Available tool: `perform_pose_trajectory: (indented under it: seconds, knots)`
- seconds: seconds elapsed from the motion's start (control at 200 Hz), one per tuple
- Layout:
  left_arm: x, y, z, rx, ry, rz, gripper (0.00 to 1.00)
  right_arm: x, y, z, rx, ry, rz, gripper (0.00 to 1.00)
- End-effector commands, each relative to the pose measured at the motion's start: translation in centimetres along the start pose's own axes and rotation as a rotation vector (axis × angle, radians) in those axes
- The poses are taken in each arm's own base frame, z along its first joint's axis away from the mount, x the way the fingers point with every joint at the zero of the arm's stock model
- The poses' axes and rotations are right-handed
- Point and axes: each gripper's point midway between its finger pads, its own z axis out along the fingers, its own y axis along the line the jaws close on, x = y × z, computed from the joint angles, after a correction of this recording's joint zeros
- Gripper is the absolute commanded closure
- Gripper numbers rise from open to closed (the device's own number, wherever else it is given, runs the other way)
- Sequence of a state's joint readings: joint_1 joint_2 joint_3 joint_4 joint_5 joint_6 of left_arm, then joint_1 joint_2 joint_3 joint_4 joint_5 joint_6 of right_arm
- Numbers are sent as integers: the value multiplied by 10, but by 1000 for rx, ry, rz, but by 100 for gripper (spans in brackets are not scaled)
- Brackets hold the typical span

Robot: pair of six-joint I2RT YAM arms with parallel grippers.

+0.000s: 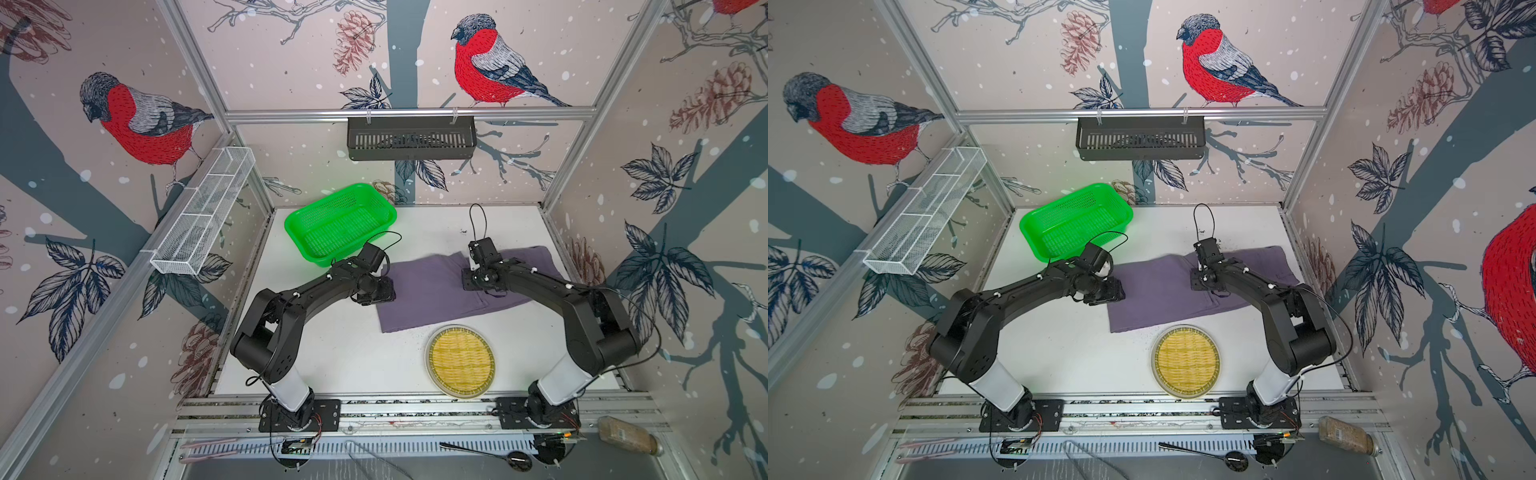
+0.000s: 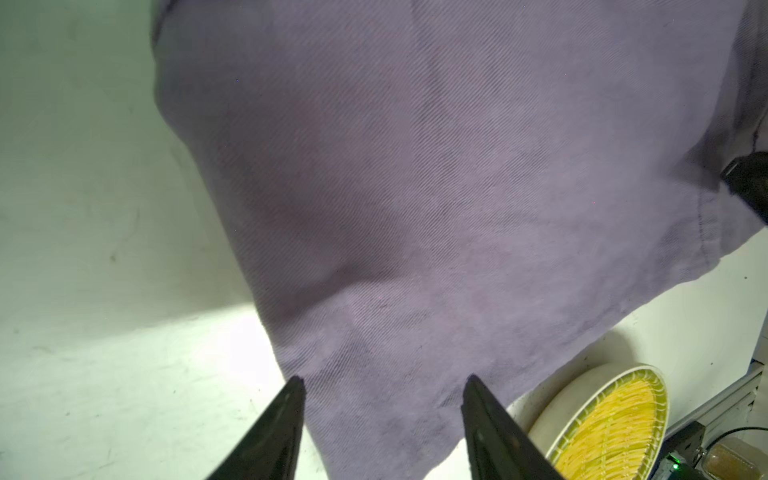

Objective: Fold and stack the trousers

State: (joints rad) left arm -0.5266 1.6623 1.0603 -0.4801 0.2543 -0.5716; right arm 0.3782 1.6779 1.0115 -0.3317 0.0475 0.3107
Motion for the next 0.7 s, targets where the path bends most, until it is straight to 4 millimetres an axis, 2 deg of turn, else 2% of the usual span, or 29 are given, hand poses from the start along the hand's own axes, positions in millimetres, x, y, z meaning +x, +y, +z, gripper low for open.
perform_pose_trajectory:
  seconds: [0.0, 0.135, 0.22, 0.36, 0.57, 0.695]
  knots:
    - [-4, -5, 4, 30, -9, -2, 39, -9, 8, 3, -47, -18, -38, 60]
    - [-7, -6, 8, 33, -2, 8, 39, -23, 22, 1, -114, -43, -48, 62]
    - [-7, -5, 10, 30, 3, 11, 39, -33, 22, 1, -117, -64, -41, 64]
    - [-4, -3, 12, 27, 12, 11, 39, -35, 8, 17, -100, -33, -16, 65]
    - [-4, -5, 12, 36, 11, 15, 39, -37, 13, 26, -140, -8, -24, 65]
    - [-4, -5, 13, 35, 17, 18, 39, -37, 25, 26, -213, -2, -30, 67]
